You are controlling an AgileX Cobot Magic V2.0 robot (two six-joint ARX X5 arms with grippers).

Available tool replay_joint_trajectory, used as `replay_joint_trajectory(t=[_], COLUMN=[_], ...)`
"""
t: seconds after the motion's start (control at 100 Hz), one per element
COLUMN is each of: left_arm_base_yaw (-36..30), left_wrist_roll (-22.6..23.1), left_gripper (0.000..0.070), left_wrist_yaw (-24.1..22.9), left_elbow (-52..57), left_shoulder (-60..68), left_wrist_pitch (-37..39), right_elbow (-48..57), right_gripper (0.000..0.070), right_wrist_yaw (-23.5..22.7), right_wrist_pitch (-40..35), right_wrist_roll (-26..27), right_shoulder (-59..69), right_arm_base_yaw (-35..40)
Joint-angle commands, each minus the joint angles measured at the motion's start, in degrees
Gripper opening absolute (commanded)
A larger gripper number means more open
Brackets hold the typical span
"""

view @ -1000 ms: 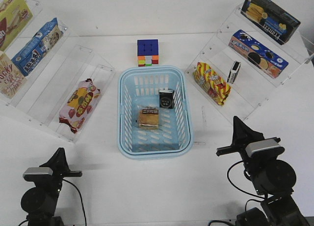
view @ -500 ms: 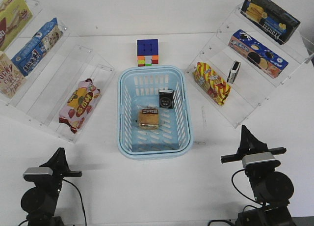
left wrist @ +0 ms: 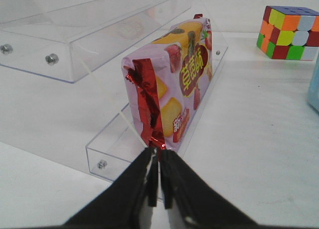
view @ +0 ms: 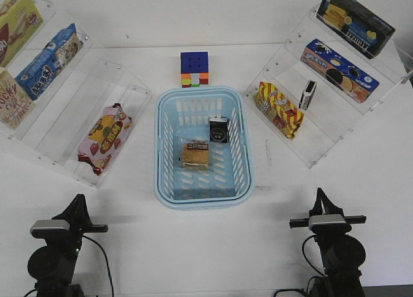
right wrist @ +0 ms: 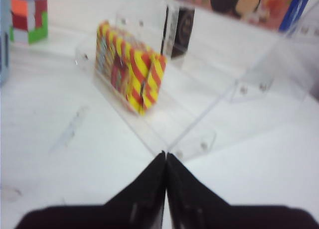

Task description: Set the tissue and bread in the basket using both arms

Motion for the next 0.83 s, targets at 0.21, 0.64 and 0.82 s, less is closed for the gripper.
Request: replay_joint_trajectory(t=[0.21, 0.64, 0.82], left_arm_base_yaw=[0.07, 0.07, 0.07], left_wrist_roll=[0.74, 0.74, 0.74], left_gripper=[0.0001, 0.0001, 0.0001], left_wrist_yaw=[0.02, 0.02, 0.02], left_elbow=[-1.16, -1.16, -1.16], left_shoulder=[-0.07, -0.07, -0.07], left_wrist_pitch=[0.63, 0.63, 0.63], right_elbow=[-0.09, -0.09, -0.09], right_gripper=[0.0001, 0.0001, 0.0001], right_wrist_yaw=[-0.04, -0.02, -0.02], right_wrist_pitch=[1.7, 2.21, 2.21], right_wrist_roll=[3.91, 3.91, 3.91], right_shoulder=[-0.07, -0.07, -0.07], right_arm_base_yaw=[-0.33, -0.28, -0.31])
